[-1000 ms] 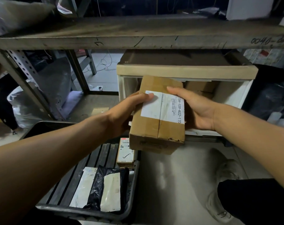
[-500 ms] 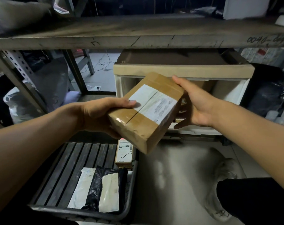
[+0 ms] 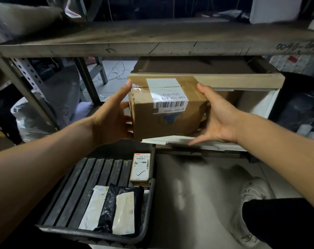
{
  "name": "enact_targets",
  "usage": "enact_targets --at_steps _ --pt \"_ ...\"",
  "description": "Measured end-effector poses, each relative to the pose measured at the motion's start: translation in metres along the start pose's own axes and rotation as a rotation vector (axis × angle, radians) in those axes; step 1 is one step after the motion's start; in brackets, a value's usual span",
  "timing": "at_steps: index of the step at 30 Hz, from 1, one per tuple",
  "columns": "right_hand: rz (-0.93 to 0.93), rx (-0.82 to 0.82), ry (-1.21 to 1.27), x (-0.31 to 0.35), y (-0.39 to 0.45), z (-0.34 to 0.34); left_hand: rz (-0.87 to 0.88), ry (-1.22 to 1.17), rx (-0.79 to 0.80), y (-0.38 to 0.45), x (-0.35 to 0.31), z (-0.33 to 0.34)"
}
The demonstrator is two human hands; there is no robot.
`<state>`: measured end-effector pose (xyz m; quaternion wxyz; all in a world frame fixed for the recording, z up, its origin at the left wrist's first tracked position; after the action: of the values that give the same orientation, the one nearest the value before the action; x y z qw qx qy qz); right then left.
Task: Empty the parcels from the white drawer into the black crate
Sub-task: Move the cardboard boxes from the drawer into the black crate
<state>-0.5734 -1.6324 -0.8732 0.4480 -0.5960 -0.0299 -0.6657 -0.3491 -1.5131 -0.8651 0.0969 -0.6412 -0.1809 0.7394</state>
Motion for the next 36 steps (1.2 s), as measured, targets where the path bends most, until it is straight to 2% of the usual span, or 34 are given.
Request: enact_targets --at_steps 2,7,12,16,20,23,27,30,36 --pt "0.040 0.035 -0.029 -0.001 -0.001 0.000 -0.015 -0.011 -0.019 -0.002 -0.002 0.002" --pt "0.016 -0.007 -0.083 -0.001 0.001 -0.007 -0.022 -0.020 -0.083 -0.004 -0.002 0.007" --pt "0.031 0.096 -0.143 -0.007 -0.001 0.000 0.035 -0.020 -0.140 -0.003 0.002 0.006" --pt "-0.004 0.079 -0.154 -0.007 -0.001 0.001 -0.035 0.015 -0.160 -0.005 0.002 0.002" --pt "-0.068 0.007 -0.095 -0.002 -0.003 0.003 -0.005 0.056 -0.139 -0.006 0.000 0.004" --pt "-0.082 -0.024 -0.011 0.002 -0.001 0.004 0.076 -0.002 -0.150 -0.006 -0.005 0.007" --pt "-0.118 -0.021 0.114 0.003 0.002 0.010 0.097 -0.089 -0.180 -0.004 -0.006 0.011" --pt "-0.109 0.003 0.041 -0.003 0.002 0.015 0.097 -0.004 -0.122 -0.003 0.000 0.030" --pt "-0.077 0.121 -0.117 -0.003 -0.008 0.011 0.146 -0.026 -0.229 0.003 -0.005 0.032"
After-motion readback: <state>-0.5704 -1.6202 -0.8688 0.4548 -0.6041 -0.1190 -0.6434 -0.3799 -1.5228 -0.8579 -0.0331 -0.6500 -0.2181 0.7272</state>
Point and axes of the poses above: each hand's wrist, its own y-axis towards the middle knuckle, its own z-axis out of the palm, x = y × z, the point moved 3 cm from there along y, towards the middle knuckle, and after that the axes turned 5 degrees about x, right-handed, at the moved point
